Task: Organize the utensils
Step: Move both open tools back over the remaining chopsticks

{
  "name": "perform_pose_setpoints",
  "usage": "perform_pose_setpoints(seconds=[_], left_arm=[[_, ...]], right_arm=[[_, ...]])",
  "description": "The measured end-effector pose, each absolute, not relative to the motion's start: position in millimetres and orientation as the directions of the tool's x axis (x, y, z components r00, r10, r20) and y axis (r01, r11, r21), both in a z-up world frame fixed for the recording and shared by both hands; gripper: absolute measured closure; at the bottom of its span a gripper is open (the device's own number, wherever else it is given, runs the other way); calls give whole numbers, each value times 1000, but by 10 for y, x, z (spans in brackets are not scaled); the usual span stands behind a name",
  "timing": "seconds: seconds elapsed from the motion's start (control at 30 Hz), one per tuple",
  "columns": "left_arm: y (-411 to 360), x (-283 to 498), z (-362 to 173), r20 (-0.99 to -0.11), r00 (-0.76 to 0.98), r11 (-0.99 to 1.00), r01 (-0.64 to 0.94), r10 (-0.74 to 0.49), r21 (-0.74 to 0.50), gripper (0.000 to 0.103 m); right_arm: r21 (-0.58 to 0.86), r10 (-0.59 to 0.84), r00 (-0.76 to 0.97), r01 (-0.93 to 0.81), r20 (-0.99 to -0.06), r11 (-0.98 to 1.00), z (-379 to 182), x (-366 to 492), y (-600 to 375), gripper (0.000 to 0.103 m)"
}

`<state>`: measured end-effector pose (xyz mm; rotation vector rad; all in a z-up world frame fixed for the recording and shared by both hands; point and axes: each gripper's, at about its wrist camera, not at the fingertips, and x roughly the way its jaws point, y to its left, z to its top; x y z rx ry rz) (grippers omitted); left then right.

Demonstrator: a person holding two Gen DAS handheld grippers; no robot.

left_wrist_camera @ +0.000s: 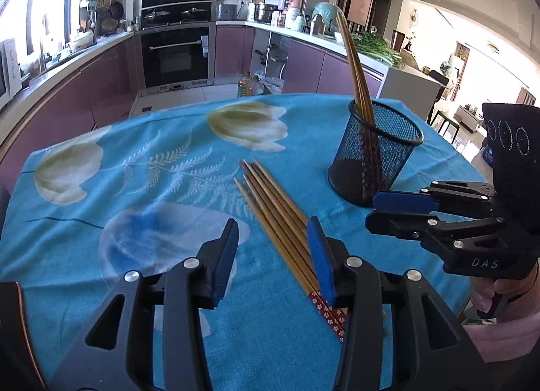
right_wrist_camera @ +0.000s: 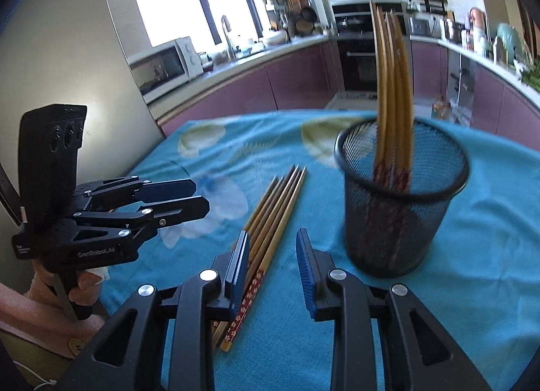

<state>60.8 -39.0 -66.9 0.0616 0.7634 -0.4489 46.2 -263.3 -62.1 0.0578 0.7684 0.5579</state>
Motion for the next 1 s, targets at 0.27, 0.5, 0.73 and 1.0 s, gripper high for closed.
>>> perform_pose_setpoints(seconds=[0.27, 0.5, 0.73, 1.0], left_arm=[[-404, 616, -963, -736, 578, 910, 397, -352, -123, 61], [-442, 642, -1068, -752, 553, 905, 404, -359, -135, 61], [-486, 666, -1101, -763, 540, 904, 405, -356, -135, 61], [-522, 681, -1137, -766, 537, 903, 409, -353, -130, 61]], right_arm=[[252, 480, 553, -439, -681, 863, -806, 483, -2504, 76], [242, 468, 542, -436, -698, 867, -866, 487, -2443, 76], [230, 458, 539, -438, -707, 869, -882, 484, -2412, 76], [218, 444, 539, -432, -716, 875, -913, 512, -2371, 76]])
